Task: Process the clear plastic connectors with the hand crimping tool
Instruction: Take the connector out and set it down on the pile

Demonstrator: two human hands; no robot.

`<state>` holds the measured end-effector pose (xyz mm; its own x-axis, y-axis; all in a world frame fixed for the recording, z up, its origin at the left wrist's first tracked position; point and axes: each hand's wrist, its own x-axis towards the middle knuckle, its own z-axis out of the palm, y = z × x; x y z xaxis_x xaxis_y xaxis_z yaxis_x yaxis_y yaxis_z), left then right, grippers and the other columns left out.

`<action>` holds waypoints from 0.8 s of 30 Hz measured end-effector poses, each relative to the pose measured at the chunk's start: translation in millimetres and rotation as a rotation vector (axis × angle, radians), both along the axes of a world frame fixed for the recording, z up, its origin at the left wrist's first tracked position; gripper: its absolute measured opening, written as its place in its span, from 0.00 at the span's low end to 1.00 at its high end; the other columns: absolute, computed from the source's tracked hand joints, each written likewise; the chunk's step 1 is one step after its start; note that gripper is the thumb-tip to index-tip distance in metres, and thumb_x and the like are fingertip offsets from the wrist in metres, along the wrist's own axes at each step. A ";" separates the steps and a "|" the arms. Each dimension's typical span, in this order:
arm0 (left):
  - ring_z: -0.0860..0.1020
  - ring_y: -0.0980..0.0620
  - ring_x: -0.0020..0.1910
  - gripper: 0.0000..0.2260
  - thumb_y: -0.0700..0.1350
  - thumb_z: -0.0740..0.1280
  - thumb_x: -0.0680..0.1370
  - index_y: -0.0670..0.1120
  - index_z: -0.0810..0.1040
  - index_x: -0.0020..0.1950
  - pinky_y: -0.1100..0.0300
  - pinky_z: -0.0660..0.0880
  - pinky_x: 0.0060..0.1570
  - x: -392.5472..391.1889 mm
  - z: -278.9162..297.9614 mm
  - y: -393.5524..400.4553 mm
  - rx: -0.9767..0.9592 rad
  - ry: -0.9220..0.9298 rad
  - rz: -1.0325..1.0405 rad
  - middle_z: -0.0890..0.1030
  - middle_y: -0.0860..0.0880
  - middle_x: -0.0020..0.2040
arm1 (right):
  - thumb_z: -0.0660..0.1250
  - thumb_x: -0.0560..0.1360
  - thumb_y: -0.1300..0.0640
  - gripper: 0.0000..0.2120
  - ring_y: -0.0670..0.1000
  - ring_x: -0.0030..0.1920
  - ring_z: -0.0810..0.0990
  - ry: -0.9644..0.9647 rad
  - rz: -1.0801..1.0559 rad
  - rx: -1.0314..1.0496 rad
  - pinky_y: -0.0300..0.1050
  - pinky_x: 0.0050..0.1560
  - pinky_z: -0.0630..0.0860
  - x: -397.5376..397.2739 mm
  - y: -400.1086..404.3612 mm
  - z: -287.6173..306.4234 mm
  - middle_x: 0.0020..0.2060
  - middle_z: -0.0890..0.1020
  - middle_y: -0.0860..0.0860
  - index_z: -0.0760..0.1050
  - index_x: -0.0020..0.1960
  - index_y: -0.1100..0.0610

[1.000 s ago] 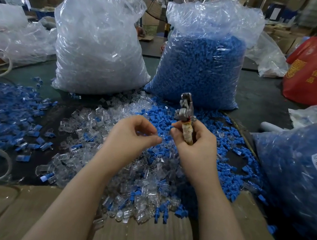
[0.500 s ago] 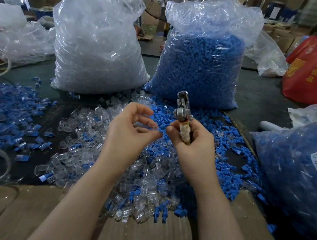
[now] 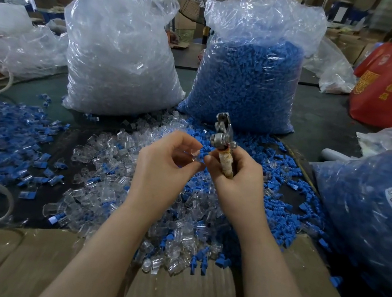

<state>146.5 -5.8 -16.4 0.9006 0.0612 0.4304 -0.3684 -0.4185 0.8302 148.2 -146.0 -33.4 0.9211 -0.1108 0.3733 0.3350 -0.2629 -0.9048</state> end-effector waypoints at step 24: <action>0.84 0.58 0.44 0.07 0.39 0.77 0.70 0.47 0.85 0.47 0.69 0.78 0.44 0.3 7.1 1.3 -0.309 0.272 -0.107 0.86 0.53 0.43 | 0.71 0.76 0.55 0.03 0.48 0.38 0.79 0.021 -0.042 -0.025 0.46 0.39 0.77 -1.7 -1.5 -1.2 0.36 0.82 0.48 0.78 0.44 0.50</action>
<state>146.8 -4.6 -9.3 0.9871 0.0501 0.1522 -0.1463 -0.1062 0.9835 146.4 -147.5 -34.6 0.9236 -0.1402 0.3569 0.3041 -0.2993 -0.9044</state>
